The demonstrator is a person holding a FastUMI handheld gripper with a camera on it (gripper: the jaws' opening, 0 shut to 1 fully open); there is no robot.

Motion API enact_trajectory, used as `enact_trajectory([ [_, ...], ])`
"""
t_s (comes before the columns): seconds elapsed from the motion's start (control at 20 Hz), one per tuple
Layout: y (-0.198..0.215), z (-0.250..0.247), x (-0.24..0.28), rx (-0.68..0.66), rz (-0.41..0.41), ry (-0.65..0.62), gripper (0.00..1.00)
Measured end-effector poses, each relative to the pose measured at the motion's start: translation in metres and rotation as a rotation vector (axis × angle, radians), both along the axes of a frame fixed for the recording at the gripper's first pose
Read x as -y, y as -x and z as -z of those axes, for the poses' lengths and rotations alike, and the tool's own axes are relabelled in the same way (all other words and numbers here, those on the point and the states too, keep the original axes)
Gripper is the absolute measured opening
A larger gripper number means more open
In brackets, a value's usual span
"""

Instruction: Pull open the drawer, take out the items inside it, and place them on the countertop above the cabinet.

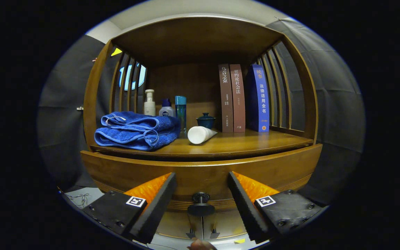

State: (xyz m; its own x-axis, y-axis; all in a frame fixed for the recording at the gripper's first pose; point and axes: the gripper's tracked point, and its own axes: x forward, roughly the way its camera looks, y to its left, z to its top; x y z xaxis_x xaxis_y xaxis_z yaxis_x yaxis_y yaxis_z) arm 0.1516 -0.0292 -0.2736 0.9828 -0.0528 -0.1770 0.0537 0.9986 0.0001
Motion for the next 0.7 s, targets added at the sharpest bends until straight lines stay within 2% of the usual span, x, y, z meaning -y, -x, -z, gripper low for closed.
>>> enact_trajectory([
  [0.25,-0.015,0.003,0.000,-0.019,0.014,-0.024,0.99],
  [0.7,-0.014,0.006,0.000,-0.049,0.015,0.004,0.99],
])
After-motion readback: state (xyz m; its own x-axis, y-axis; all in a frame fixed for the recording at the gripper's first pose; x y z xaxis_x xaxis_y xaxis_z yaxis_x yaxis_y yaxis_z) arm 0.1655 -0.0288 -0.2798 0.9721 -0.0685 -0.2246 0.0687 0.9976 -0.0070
